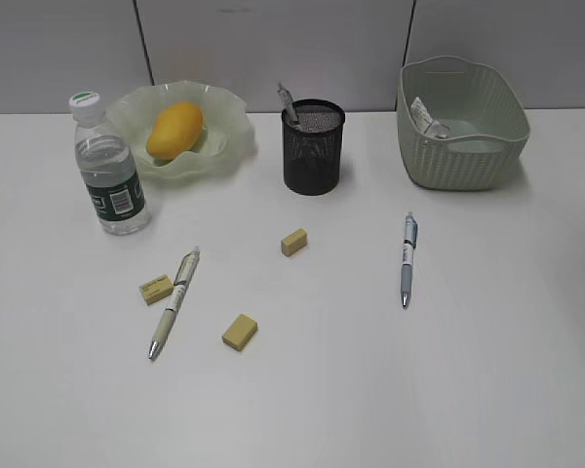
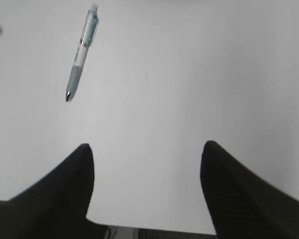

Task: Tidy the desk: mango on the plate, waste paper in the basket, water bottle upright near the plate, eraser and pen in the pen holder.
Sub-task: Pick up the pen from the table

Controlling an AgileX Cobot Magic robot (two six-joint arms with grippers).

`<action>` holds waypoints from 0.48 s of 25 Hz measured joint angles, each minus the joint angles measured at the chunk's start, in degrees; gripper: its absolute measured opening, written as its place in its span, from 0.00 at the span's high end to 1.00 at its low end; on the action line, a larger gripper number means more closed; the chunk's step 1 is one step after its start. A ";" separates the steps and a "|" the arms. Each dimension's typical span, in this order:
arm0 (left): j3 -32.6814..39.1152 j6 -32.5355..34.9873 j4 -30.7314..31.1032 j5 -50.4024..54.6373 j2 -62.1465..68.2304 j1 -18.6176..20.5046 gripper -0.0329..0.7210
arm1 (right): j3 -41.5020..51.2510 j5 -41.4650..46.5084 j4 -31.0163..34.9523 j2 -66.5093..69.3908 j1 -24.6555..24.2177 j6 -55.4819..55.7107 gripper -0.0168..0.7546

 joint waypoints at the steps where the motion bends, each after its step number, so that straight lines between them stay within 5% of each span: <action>1: 0.00 0.00 0.00 0.00 0.00 0.00 0.64 | 2.39 0.00 0.85 -2.04 0.00 0.00 0.29; 12: 0.00 0.00 0.00 -0.05 0.00 0.00 0.64 | 21.18 0.10 2.26 -30.16 0.00 -0.17 0.32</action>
